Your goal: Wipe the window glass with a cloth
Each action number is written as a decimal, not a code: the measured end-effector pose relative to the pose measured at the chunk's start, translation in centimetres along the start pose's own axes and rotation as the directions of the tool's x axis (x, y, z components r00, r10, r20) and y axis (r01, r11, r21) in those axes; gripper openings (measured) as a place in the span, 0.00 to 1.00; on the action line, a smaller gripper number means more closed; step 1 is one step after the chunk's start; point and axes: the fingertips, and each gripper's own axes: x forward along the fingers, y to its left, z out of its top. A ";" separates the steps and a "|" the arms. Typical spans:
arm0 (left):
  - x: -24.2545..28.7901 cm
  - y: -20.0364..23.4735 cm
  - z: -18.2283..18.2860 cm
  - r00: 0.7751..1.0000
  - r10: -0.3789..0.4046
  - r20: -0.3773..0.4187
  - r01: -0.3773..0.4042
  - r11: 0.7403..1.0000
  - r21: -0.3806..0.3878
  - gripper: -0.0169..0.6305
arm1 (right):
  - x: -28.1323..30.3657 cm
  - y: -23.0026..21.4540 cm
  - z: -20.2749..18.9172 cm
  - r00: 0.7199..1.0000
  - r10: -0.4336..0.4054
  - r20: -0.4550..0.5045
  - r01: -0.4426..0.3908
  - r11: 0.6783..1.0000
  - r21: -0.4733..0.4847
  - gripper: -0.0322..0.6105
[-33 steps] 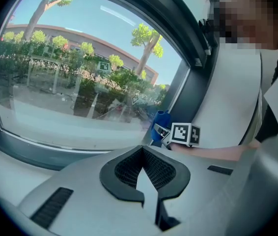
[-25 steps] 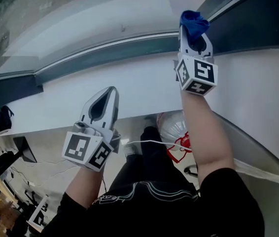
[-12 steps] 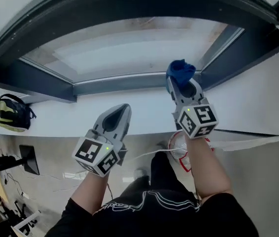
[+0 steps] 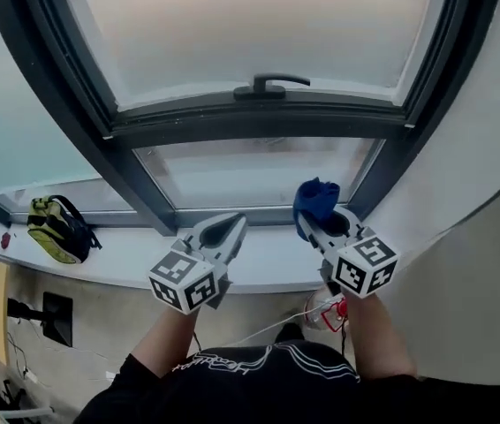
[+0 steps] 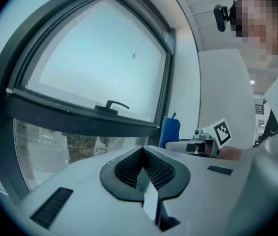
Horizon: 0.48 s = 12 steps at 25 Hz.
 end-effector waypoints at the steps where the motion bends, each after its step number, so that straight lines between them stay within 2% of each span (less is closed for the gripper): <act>1: -0.7 -0.8 1.0 1.000 -0.019 0.004 0.019 1.000 0.025 0.03 | -0.6 1.0 1.1 1.000 0.003 0.008 -0.003 1.000 -0.008 0.20; 4: -3.6 -3.1 2.6 0.998 -0.060 0.010 0.059 0.997 0.048 0.03 | -2.6 4.2 2.9 1.000 0.025 0.011 -0.024 1.000 -0.017 0.20; 9: -6.8 -5.8 4.9 0.997 -0.069 0.041 0.065 0.993 0.098 0.03 | -4.5 8.5 4.3 0.996 0.081 0.021 -0.080 0.995 -0.052 0.20; 12: -8.2 -6.6 5.9 0.994 -0.077 0.075 0.069 0.992 0.101 0.03 | -4.8 10.2 5.0 0.994 0.105 0.033 -0.103 0.993 -0.048 0.19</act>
